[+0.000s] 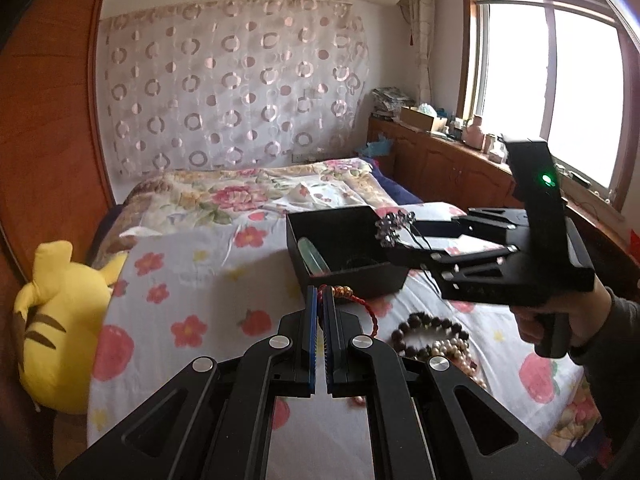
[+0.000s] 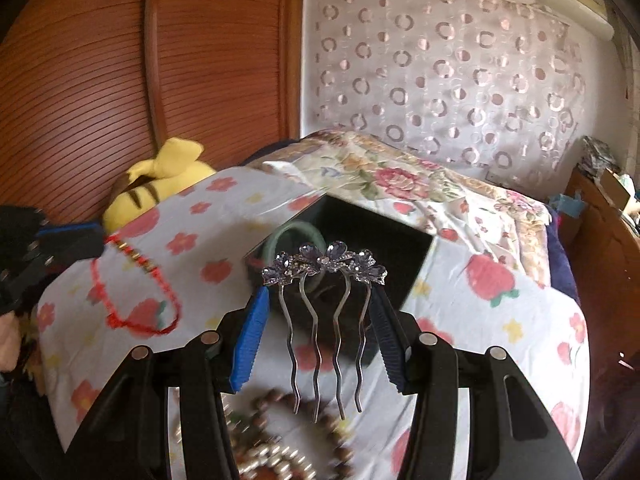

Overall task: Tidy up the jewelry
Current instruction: 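Carry the comb and red string to the black box and release both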

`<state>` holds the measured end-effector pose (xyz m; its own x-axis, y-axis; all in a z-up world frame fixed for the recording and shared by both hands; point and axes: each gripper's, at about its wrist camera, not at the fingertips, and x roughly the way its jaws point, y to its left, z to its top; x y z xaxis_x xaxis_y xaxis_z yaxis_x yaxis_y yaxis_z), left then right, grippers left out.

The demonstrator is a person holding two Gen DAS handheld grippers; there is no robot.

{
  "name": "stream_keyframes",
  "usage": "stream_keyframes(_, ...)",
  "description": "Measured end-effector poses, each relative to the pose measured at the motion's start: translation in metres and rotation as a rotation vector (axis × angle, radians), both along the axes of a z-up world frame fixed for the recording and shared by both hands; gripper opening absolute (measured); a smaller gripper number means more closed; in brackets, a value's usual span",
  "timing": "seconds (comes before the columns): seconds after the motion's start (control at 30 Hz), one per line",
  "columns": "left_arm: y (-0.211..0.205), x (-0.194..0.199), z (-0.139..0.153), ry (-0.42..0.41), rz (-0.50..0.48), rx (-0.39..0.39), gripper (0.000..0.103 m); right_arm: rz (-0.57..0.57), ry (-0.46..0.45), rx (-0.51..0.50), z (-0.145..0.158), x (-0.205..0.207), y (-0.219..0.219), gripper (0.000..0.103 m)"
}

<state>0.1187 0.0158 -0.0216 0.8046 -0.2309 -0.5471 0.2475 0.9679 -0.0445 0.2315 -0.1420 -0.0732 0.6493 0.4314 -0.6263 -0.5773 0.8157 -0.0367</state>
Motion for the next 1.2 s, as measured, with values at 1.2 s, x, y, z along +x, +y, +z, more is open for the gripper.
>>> stream_keyframes(1.2,-0.02,0.092,0.018,0.018,0.031,0.06,0.002,-0.107,0.04,-0.009,-0.006,0.062,-0.016,0.065)
